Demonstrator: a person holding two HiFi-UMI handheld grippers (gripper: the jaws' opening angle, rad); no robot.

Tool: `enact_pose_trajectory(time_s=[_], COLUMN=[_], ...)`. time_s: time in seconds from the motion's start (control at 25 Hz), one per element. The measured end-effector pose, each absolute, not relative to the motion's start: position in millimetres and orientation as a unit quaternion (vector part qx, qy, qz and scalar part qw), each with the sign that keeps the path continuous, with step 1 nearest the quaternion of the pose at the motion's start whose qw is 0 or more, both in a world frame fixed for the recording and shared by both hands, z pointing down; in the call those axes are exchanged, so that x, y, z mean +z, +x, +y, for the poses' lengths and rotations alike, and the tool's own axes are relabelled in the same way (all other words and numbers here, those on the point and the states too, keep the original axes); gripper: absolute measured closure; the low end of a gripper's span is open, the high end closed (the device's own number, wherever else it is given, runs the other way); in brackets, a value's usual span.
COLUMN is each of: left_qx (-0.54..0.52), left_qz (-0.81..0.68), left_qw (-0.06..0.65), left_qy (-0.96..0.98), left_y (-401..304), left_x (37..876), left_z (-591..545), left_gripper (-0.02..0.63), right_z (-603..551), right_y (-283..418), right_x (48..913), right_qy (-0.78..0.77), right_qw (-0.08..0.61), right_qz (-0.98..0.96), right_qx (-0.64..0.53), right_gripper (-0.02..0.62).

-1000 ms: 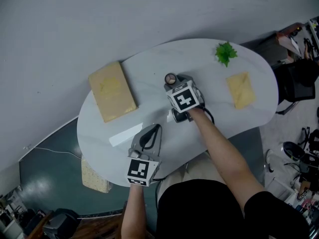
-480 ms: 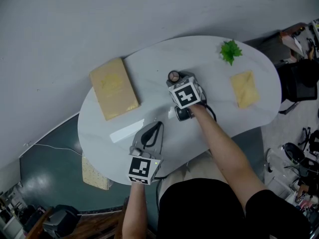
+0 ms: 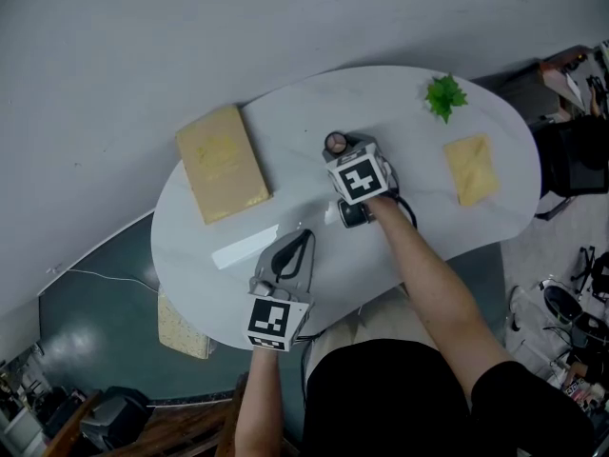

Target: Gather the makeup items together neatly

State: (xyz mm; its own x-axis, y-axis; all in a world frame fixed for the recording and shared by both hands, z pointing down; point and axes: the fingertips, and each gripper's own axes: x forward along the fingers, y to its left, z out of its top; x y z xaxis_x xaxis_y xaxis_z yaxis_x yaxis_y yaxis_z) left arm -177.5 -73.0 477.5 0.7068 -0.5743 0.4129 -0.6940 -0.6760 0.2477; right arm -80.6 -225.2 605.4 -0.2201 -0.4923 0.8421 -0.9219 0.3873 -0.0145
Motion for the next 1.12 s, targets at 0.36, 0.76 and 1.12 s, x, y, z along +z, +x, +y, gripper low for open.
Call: enact_pose_trajectory(time_s=[0.36,0.76,1.12], left_qx=[0.154,0.15,0.144], left_qz=[-0.358,-0.369,-0.388], left_qw=[0.188,0.169,0.157], left_qy=[0.901,0.901,0.897], left_y=[-175.4,-158.7,-138.8], left_x=[473.8,454.9,438.9], left_z=[-67.9,-58.0,-48.7], left_gripper=[0.609,0.609,0.609], right_z=[-222.5,-210.0,-191.6], right_y=[-83.4,-72.5,-46.5], right_x=[586.9,547.3,521.4], right_qy=[0.478,0.469,0.455], right_qw=[0.373,0.35,0.348], right_qz=[-0.748,-0.772,-0.786], right_qx=[0.27,0.25,0.231], right_gripper=[0.374,0.374,0.374])
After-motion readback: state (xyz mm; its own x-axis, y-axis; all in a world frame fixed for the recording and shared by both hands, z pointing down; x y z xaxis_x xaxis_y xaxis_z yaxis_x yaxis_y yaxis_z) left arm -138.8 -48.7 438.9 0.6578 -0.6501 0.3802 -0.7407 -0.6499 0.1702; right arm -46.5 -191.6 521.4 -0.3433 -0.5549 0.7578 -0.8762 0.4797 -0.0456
